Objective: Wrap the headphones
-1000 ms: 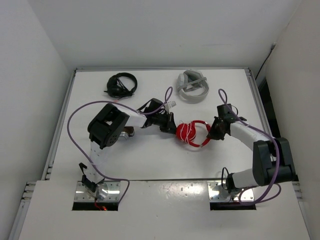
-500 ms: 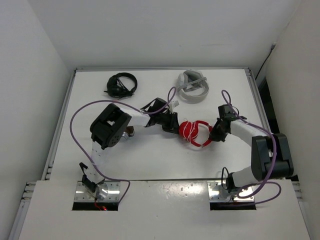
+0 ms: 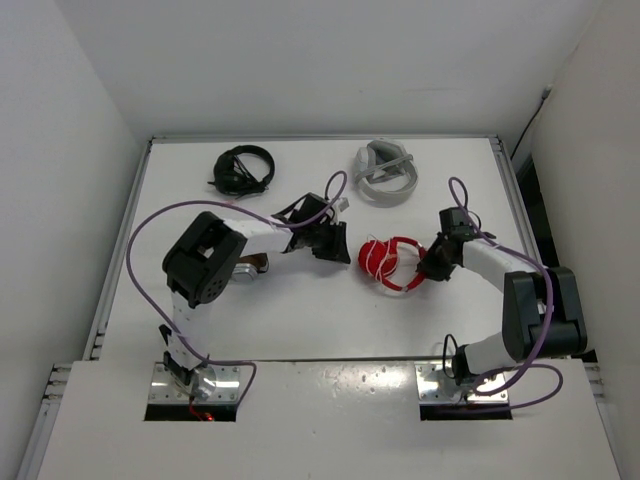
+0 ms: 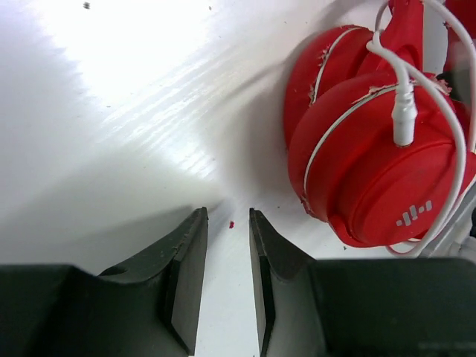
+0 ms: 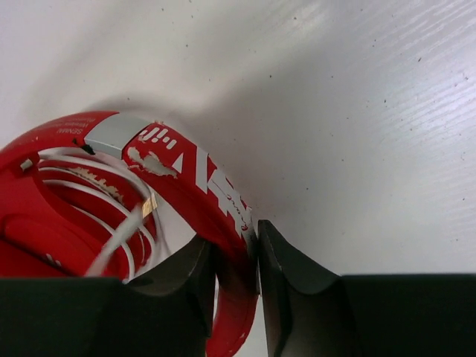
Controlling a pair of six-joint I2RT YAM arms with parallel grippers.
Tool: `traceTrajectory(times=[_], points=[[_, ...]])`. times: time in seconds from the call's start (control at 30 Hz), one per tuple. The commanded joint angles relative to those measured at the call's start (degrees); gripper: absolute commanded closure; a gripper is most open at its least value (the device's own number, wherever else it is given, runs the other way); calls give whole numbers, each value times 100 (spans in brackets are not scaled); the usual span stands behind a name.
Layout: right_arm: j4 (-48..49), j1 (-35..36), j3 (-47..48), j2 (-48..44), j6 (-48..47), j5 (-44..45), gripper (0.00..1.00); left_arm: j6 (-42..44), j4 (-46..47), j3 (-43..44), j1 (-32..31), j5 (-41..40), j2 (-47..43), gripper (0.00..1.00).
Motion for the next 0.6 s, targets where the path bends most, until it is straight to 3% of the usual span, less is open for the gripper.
traceTrajectory(times=[0.0, 0.27, 0.47, 0.57], points=[[394, -78, 164, -86, 159, -75, 71, 221, -98, -33, 94, -323, -467, 65], [456, -25, 304, -86, 28, -584, 34, 564, -98, -85, 146, -323, -844, 65], [280, 36, 603, -375, -33, -1049, 17, 914, -107, -85, 199, -507, -1311, 65], [148, 36, 823, -621, -95, -1349, 9, 1292, -326, 54, 199, -621, -1644, 56]])
